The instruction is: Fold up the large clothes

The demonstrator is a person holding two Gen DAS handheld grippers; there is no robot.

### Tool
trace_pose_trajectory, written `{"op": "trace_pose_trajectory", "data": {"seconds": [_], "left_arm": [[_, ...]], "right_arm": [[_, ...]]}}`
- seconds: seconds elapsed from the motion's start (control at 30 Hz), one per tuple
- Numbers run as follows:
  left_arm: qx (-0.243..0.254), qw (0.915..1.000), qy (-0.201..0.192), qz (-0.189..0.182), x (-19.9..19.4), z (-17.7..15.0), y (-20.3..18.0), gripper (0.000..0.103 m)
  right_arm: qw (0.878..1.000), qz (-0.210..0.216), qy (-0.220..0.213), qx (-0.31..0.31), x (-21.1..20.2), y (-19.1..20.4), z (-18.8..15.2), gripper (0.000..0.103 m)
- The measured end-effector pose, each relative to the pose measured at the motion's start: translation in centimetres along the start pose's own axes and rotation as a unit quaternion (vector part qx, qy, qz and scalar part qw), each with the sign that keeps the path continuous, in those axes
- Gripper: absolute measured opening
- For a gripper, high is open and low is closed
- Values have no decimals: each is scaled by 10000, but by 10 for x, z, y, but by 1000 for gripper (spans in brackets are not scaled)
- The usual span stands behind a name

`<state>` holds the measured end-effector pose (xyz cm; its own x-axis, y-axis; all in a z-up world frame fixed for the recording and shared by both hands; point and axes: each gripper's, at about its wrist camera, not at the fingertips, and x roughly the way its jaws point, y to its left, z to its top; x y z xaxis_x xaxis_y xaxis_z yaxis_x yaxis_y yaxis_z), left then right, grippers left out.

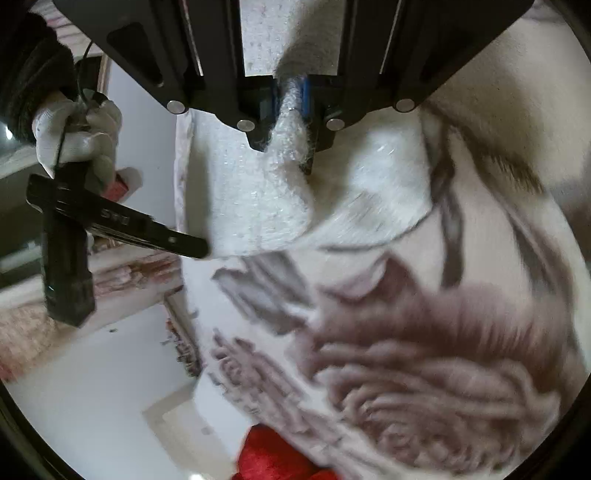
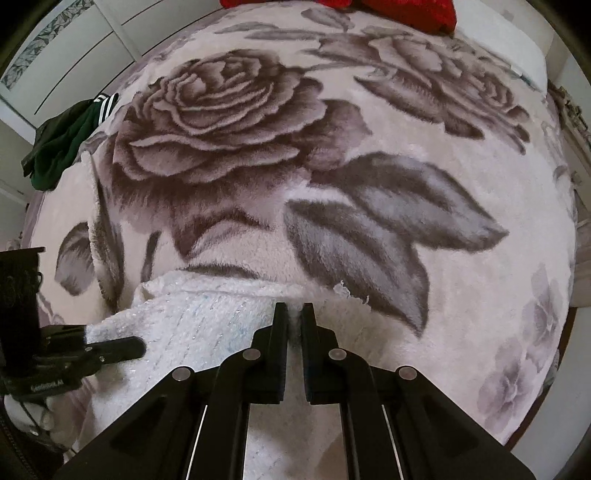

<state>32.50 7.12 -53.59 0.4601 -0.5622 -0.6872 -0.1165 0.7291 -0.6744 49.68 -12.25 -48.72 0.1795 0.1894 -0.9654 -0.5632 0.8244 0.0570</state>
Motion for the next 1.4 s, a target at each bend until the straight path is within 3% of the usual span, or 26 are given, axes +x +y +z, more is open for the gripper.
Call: {"op": "trace_pose_trajectory", "data": {"seconds": [0.1,0.2,0.3,0.4,0.47,0.53,0.57,0.6,0.73,0.8,0.9,0.97,1.0,1.03,1.07,1.13,1.17,1.2,1.3,1.4], "left_arm": [[88,9997,-211,38,-15,12,-2,5],[-317,9995,33,55,4,27,36,6],[-523,9972,513,158,33,22,60,7],[-731,9955,599,-75,21,17,57,19],[-770,9952,603,-100,0,9,52,27],[-782,9957,484,-138,-34,-7,48,40],[-817,9957,422,-101,-55,-20,47,42],[-824,9959,371,-4,-75,-34,45,44],[-948,9922,551,590,-131,-114,49,51],[-1074,9874,832,814,-134,-152,55,51],[-1426,9785,1219,852,-126,-210,73,51],[-1491,9797,1137,716,-120,-240,73,51],[-1388,9824,1016,730,-121,-248,68,48],[-1277,9848,881,775,-121,-254,63,25],[-1195,9865,815,765,-121,-259,57,18],[-1084,9891,644,764,-127,-264,47,11],[-1004,9910,523,711,-133,-266,40,11],[-944,9920,476,691,-136,-267,35,10],[-875,9923,577,666,-132,-276,36,10],[-1124,9884,765,676,-110,-286,62,11]], "right_arm": [[9996,40,-215,174,-10,1,7,6],[9984,118,-273,478,-1,-3,17,6],[9995,-233,88,180,40,13,19,7],[9980,-377,488,160,60,14,10,9],[9975,-145,613,312,52,6,2,15],[9959,285,582,632,27,-8,-16,33],[9929,562,604,855,11,-17,-31,48],[9895,790,633,1031,-1,-22,-46,54],[9683,1548,958,1713,-41,-27,-137,56],[9490,1869,1370,2139,-44,-16,-205,57],[9173,2154,2042,2656,-20,14,-301,57],[8940,2364,2317,3021,2,35,-355,58],[8895,2389,2401,3068,10,43,-369,58],[8823,2443,2514,3141,22,57,-391,58],[8800,2467,2494,3203,25,62,-400,57],[8862,2258,2065,3479,16,66,-414,28],[8864,2176,1944,3594,9,66,-416,22],[8900,2082,1837,3617,1,66,-416,20],[9191,1474,1617,3277,-25,77,-413,19],[9208,1227,1776,3249,-14,81,-415,19]]}}
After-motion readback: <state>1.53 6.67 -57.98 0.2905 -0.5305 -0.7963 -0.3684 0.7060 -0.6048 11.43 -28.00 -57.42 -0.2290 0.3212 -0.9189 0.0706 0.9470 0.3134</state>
